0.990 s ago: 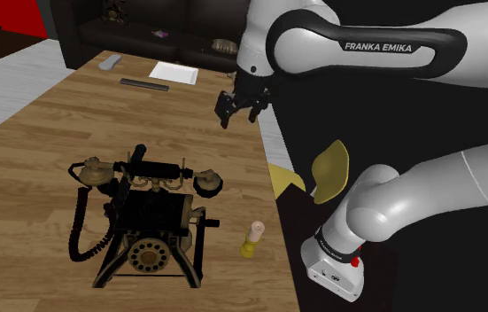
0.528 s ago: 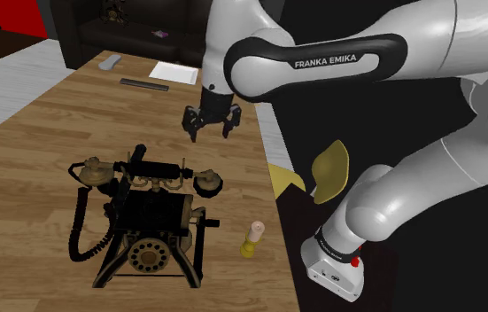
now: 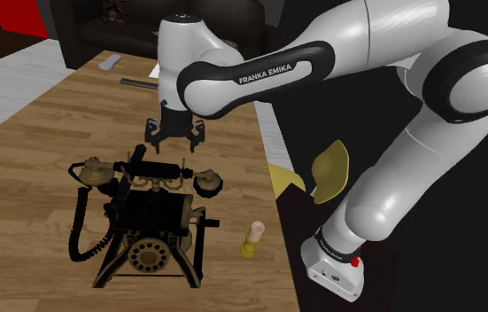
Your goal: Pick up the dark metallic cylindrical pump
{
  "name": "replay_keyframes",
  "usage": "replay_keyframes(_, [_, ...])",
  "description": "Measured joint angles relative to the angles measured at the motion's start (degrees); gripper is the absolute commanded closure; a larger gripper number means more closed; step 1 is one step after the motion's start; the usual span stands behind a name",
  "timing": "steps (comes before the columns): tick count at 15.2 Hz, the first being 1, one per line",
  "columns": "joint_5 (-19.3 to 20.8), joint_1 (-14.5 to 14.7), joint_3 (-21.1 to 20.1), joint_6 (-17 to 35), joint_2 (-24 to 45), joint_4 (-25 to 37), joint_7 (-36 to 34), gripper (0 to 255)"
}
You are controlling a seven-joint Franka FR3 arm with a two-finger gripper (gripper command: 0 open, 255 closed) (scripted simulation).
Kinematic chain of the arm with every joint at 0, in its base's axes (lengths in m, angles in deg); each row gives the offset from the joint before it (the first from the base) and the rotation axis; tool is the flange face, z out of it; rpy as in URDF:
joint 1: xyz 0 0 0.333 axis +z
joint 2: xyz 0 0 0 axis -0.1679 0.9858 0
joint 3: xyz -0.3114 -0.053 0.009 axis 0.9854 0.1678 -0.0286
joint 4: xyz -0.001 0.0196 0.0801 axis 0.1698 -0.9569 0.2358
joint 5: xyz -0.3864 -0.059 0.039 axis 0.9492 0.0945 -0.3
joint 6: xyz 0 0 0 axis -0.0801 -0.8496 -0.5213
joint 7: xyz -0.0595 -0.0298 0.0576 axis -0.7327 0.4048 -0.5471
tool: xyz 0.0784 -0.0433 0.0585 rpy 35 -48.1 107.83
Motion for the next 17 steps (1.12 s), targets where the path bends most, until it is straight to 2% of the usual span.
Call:
replay_keyframes(5, [5.19,1.84,-0.45,1.69,11.57,8.29,-10.24,0])
replay_keyframes(12, [11.16,7.54,2.23,1.21,29.02,24.8,-21.85,0])
replay_keyframes(17, [12.31,8.44,3.18,3.45,32.48,25.9,-23.41,0])
